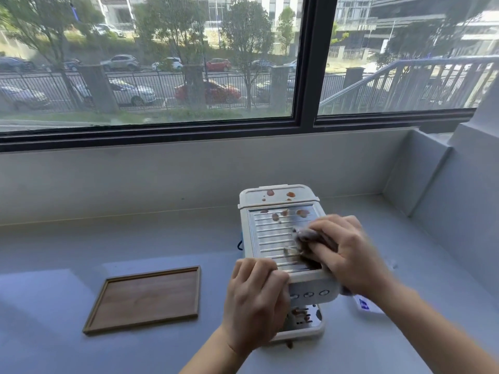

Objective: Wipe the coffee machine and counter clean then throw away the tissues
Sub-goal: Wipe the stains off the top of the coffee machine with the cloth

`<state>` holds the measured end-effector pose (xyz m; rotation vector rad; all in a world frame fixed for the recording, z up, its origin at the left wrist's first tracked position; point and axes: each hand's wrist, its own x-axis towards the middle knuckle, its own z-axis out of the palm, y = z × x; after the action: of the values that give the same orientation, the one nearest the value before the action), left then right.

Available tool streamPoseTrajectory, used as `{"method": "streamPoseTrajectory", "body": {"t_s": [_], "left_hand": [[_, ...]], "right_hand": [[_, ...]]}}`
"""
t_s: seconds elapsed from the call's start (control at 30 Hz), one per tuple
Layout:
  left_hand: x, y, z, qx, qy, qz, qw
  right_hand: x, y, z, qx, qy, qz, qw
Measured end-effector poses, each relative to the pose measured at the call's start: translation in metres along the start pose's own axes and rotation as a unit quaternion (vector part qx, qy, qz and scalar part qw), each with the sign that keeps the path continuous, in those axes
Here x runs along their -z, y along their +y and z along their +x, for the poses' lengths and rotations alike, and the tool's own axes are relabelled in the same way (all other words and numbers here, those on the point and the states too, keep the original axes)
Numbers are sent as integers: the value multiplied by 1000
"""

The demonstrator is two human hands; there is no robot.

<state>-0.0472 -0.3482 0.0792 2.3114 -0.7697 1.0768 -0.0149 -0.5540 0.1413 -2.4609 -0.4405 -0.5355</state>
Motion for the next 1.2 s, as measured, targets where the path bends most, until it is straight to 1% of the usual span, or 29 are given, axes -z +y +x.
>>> {"method": "streamPoseTrajectory", "body": {"t_s": [0.07,0.1,0.17,0.2,0.27,0.33,0.37,0.47,0.5,0.57,0.63,0.7,0.77,0.8,0.93,1.0,1.1,1.13,1.2], "left_hand": [[-3,1,19,8,-23,22,999],[-5,0,26,8,-34,36,999],[-9,0,30,10,-50,49,997],[-10,0,28,13,-51,46,998],[-11,-2,22,10,-45,34,998],[-13,-4,19,3,-38,23,999],[-14,-5,19,5,-35,21,999],[-16,-3,19,20,-33,22,999],[-16,-2,18,23,-32,18,999],[-15,-2,19,25,-30,16,999],[-16,-3,20,25,-32,19,999],[-16,-2,19,28,-38,20,999],[-17,-2,19,33,-44,23,998],[-17,-2,20,34,-45,23,998],[-15,-1,22,34,-42,31,998],[-15,0,21,32,-42,33,998],[-16,0,20,26,-48,41,998],[-16,0,20,25,-48,42,998],[-17,-1,21,23,-47,43,998]], "right_hand": [[-2,4,-4,26,-23,-51,998],[-1,6,2,13,-25,-59,998],[-2,6,13,-41,-17,-76,996],[-4,5,15,-50,-12,-95,994],[-11,2,5,-14,-9,-114,993],[-11,5,-6,26,-7,-98,995],[-10,12,-1,23,3,-93,995],[-12,26,40,-76,20,-104,991],[-15,25,54,-111,5,-122,986],[-26,20,69,-134,-26,-153,979],[-27,15,61,-109,-42,-160,980],[-22,12,35,-47,-16,-146,988],[-18,13,14,-7,-4,-135,991],[-16,17,14,-6,-7,-135,991],[-20,13,49,-81,-43,-185,978],[-26,3,47,-62,-46,-184,980],[-28,-3,17,20,-38,-151,988],[-25,3,17,24,-30,-151,988],[-22,15,33,-21,-18,-171,985]]}}
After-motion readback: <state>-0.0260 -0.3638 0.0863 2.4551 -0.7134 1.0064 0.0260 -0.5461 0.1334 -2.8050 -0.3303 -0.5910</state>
